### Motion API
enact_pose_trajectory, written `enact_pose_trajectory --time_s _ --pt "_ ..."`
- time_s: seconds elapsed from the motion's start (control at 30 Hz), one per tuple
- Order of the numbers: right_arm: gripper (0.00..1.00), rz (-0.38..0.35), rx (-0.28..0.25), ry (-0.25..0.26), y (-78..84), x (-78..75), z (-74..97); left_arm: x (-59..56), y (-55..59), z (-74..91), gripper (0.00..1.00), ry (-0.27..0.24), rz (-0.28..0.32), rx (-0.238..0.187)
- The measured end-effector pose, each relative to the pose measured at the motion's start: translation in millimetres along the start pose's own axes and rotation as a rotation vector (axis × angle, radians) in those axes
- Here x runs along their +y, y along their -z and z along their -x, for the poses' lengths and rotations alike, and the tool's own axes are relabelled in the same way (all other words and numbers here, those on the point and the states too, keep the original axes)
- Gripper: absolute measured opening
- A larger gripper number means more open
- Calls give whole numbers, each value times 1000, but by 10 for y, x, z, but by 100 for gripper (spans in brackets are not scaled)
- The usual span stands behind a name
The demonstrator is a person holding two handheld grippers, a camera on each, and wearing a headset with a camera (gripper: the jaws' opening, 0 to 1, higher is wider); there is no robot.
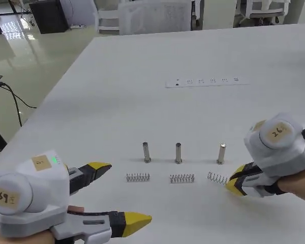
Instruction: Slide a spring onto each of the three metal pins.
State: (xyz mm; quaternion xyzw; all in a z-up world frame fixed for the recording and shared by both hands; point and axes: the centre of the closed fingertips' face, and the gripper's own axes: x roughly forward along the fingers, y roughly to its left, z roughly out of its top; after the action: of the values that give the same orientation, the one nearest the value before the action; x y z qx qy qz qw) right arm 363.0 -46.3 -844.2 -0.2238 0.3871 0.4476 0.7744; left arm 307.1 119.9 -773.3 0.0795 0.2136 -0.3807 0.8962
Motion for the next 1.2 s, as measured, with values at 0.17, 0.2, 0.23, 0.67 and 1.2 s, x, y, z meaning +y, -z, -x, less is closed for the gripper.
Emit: enact_pose_trajectory --time_s 0.17,0.2,0.23,0.67,1.2 --pt "8 6 -12 -14 -64 74 22 -23 -24 -9 77 7 -12 1" --pt "8 7 -14 -16 -73 84 25 -28 -28 -11 77 8 -14 1" --pt "8 8 -18 -21 -84 101 29 -34 -30 -14 77 11 -15 1" --pt "8 41 -48 -62 -266 287 63 -57 -70 -73 76 42 -49 11" --pt "8 75 -64 -89 -379 451 94 -101 -294 -242 74 106 -104 3"
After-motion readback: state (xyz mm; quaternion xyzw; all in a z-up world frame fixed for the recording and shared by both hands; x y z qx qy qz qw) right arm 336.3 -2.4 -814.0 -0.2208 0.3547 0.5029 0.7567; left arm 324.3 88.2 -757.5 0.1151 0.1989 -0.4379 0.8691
